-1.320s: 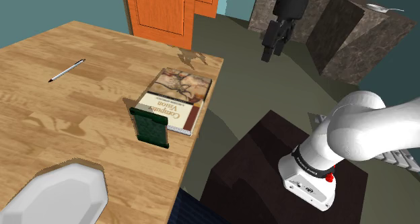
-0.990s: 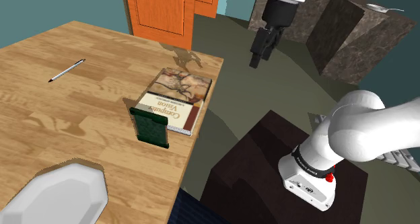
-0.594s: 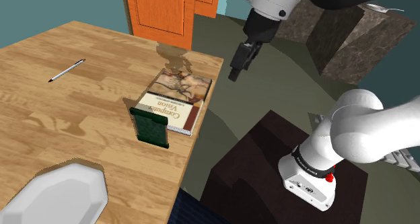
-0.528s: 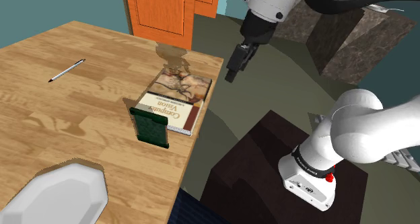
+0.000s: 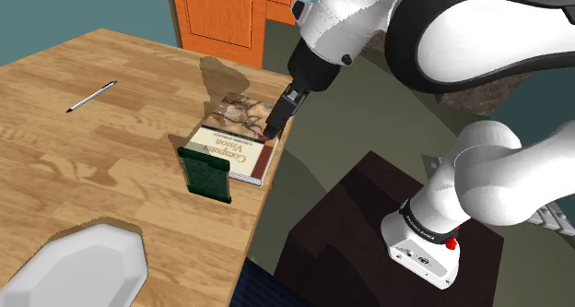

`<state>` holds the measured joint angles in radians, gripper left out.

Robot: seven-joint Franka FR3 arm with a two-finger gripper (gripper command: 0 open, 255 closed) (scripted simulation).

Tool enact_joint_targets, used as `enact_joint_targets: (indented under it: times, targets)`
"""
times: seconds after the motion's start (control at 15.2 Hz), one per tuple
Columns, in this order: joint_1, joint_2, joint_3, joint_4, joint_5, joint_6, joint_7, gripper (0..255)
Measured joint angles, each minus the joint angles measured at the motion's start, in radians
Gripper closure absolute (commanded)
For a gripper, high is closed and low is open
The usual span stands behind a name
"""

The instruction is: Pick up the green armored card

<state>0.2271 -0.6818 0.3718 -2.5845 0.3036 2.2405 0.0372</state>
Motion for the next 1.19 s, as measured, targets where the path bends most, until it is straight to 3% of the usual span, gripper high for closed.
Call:
enact_joint_targets:
  times: [0.46,0.99,1.06,1.19]
  targets:
    - [0.003,0.147,0.179,0.029,-0.03,0.291,0.056,0]
    - [-0.01,0.212,0.247,-0.025,-0.041,0.435,0.087,0]
    - [-0.01,0.214,0.249,-0.03,-0.04,0.442,0.087,255]
    - [-0.011,0.217,0.251,-0.034,-0.04,0.449,0.088,255]
